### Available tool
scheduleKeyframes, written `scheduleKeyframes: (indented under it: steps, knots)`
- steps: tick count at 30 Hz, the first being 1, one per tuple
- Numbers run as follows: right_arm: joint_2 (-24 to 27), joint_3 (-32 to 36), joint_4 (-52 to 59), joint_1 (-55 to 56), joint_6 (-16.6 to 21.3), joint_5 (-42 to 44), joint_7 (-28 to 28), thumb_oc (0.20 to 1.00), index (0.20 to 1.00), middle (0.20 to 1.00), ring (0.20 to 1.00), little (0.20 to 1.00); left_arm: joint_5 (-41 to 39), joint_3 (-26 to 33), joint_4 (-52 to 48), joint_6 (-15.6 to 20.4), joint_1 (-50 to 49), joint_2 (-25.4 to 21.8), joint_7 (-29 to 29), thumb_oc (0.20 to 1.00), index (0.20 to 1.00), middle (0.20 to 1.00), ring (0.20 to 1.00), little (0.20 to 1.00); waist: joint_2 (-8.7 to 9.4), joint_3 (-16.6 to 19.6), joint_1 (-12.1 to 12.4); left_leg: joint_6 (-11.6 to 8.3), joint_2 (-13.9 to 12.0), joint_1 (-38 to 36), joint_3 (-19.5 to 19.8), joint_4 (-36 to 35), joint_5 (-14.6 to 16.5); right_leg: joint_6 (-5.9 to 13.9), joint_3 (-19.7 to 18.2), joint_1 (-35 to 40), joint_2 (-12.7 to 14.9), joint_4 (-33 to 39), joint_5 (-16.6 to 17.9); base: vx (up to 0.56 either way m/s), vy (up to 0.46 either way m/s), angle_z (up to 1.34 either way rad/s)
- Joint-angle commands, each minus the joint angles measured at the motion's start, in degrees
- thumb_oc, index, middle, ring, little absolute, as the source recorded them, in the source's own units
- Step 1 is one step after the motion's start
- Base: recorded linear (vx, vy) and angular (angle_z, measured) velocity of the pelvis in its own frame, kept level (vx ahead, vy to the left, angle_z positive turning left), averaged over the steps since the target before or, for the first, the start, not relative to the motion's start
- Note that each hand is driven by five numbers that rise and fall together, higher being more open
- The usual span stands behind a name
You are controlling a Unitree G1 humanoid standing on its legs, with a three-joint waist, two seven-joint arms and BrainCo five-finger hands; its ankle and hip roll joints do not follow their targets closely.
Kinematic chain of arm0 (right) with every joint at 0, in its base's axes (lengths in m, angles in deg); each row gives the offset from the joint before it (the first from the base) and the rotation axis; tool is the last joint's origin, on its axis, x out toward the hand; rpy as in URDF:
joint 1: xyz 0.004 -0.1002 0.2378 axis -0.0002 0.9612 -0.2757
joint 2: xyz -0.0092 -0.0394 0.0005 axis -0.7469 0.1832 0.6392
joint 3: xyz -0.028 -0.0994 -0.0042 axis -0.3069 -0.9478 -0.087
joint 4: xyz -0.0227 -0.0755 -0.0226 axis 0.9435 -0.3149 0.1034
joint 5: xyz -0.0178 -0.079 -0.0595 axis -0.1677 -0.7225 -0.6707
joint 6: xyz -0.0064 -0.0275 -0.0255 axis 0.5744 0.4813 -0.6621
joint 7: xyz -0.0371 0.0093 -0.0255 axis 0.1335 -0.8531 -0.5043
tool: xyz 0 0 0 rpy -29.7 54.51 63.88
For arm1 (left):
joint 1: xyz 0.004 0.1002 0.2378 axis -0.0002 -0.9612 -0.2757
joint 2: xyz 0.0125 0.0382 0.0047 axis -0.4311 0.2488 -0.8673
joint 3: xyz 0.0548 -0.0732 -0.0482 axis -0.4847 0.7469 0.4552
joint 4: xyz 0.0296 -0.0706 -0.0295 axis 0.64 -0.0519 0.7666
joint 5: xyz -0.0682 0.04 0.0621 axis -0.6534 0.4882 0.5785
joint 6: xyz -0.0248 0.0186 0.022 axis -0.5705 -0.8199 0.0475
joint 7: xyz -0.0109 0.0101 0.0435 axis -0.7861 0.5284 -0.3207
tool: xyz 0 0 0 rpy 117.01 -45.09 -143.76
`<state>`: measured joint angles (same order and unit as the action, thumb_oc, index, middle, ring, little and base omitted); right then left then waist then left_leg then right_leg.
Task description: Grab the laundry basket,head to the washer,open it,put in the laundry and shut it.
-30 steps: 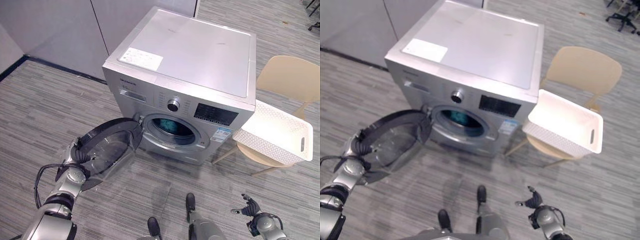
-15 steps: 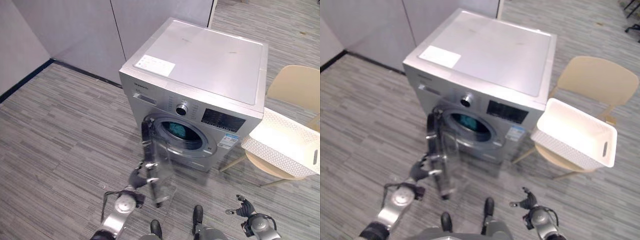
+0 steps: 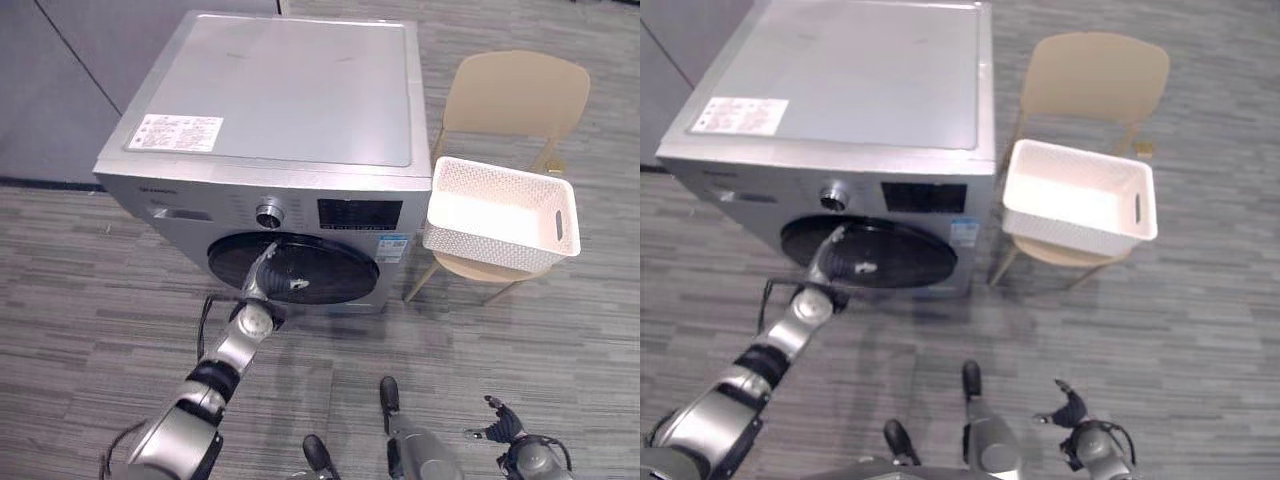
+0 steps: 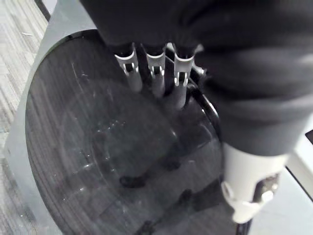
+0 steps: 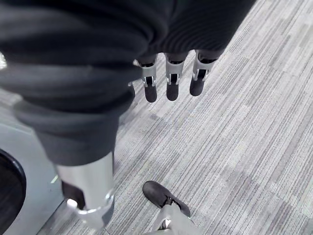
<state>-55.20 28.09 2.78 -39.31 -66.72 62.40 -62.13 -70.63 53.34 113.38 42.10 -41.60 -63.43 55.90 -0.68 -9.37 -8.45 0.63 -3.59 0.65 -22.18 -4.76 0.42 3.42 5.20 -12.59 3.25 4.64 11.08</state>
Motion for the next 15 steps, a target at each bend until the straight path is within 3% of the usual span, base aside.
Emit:
scheduleKeyframes:
  steps: [1, 3, 7, 15]
  knots:
    - [-1.7, 1.7, -2.3, -1.3, 1.0, 0.5, 1.3, 1.000, 1.000, 1.000, 1.000, 1.000, -3.0, 2.7, -1.2, 1.4, -5.8, -0.1, -1.0, 1.000, 1.000, 1.000, 1.000, 1.000, 2.03, 1.5, 1.7, -1.69, 1.4, 4.4, 5.2, -0.2, -0.8, 5.05, -0.5, 5.3, 2.2, -2.6, -10.2, -0.01, -0.082, 0.18]
    - [-2.6, 3.2, -2.9, -2.5, 0.9, 1.1, 1.3, 1.000, 1.000, 1.000, 1.000, 1.000, -6.2, 6.4, -5.5, 1.6, -15.6, 0.6, -3.7, 1.000, 1.000, 1.000, 1.000, 1.000, 1.92, 1.7, 3.3, -1.80, 1.4, 3.5, 6.4, -0.2, -1.1, 4.63, 0.6, 7.2, 1.9, -2.3, -10.6, -0.01, -0.086, 0.25]
    - [-3.0, 4.4, -2.1, -3.3, 0.8, 1.7, 1.2, 1.000, 1.000, 1.000, 1.000, 1.000, -7.8, 9.3, -5.9, 1.0, -22.7, 1.4, -5.8, 1.000, 1.000, 1.000, 1.000, 1.000, 1.82, 2.5, 4.7, -1.97, 1.4, 3.3, 7.3, -0.2, -1.5, 4.32, 1.5, 8.4, 1.5, -1.8, -10.8, -0.02, -0.066, 0.29]
    - [-2.6, 4.6, -1.0, -5.2, 0.4, 1.7, 0.7, 1.000, 1.000, 1.000, 1.000, 1.000, -8.0, 13.1, 5.2, -0.8, -28.3, 3.2, -7.7, 1.000, 1.000, 1.000, 1.000, 1.000, 1.63, 4.1, 7.0, -2.48, 1.5, 1.2, 9.2, -0.2, -1.8, 3.73, 3.9, 12.0, 1.2, -1.4, -11.8, -0.01, -0.041, 0.21]
